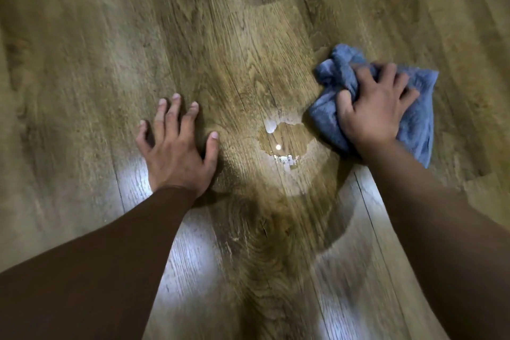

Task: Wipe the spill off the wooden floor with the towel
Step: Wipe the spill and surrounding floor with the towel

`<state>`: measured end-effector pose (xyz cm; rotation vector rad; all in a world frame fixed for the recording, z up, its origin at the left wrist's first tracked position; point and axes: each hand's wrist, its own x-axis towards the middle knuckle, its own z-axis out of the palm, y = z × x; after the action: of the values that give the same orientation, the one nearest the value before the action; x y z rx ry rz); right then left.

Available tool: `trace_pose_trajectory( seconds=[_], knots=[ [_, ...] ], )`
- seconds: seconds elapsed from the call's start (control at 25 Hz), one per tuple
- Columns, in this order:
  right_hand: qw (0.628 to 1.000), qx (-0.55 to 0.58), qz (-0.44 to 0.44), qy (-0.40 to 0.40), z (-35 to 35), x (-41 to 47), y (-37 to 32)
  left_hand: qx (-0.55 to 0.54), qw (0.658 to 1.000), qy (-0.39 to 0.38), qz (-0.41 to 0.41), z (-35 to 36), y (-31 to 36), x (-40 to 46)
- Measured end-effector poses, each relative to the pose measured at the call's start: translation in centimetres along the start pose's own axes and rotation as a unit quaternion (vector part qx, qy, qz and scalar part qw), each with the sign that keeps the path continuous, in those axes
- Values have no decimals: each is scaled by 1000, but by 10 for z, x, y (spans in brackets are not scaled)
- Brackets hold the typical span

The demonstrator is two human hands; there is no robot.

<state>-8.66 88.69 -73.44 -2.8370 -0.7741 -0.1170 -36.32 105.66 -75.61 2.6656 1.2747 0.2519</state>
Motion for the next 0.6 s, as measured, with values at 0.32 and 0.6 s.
trace_pose_trajectory(
  seconds=[0.32,0.6],
  knots=[
    [998,25,-47,-43,-14,-102,-22,0,1000,-15,-5,0,0,2],
    [998,39,-16,-38,-17,-119,-30,9,1000,-28,-10,-3,2,2]
  ],
)
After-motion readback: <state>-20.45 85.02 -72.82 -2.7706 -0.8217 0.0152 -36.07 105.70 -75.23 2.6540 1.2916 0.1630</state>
